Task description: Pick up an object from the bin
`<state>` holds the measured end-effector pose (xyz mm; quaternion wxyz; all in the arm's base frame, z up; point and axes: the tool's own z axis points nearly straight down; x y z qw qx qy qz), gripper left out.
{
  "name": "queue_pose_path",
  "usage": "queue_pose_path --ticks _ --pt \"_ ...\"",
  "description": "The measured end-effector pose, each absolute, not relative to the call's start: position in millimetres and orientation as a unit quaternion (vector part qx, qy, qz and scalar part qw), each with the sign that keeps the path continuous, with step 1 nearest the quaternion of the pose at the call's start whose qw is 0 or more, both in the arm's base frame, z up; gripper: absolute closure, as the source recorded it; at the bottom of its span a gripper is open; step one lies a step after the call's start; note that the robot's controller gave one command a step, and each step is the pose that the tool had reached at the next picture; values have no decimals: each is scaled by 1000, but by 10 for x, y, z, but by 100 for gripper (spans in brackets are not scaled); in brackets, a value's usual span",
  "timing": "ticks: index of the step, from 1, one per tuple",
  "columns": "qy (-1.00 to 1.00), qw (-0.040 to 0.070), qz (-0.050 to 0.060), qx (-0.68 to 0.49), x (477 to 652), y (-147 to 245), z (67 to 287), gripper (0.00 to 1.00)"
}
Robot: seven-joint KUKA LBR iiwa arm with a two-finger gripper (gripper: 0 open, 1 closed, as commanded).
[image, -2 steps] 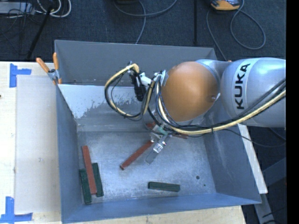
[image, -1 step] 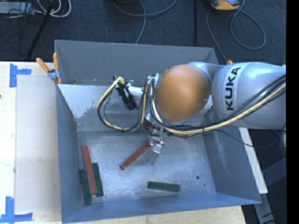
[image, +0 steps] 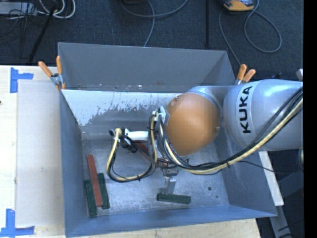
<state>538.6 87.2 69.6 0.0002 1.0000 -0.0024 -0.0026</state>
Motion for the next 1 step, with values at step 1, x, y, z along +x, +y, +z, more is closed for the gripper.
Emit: queue_pose_path --ticks 1 --pt "-3 -2 2 1000 5695 1166 1450 0"
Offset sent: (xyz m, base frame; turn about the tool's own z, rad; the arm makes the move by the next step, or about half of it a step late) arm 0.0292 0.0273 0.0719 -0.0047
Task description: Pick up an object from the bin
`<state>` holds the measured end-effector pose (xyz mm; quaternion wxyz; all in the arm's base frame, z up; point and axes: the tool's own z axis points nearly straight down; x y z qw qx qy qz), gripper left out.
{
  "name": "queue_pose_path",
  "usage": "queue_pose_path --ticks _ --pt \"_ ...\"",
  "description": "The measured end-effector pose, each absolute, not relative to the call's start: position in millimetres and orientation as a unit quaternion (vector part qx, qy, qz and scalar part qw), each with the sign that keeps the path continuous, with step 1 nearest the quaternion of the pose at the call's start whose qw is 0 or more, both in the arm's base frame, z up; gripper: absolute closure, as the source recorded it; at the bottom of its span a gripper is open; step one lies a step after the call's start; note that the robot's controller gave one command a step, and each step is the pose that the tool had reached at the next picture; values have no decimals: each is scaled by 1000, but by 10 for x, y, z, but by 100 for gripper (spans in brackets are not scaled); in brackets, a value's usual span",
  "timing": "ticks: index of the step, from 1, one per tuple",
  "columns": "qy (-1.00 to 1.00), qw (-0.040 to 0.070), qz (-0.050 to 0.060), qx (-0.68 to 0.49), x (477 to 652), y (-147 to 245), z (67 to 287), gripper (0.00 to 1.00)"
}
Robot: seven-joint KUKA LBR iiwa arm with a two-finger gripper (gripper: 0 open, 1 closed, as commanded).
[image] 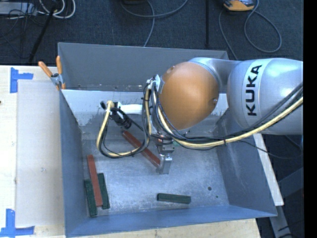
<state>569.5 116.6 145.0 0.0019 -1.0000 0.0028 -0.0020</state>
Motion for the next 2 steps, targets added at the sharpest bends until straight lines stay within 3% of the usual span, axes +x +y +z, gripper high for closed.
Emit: queue_pose_path --ticks 1,2 --pt "41 1 4 -999 6082 1312 742 0" --pt "43 1 3 -999 6084 1303 781 100"
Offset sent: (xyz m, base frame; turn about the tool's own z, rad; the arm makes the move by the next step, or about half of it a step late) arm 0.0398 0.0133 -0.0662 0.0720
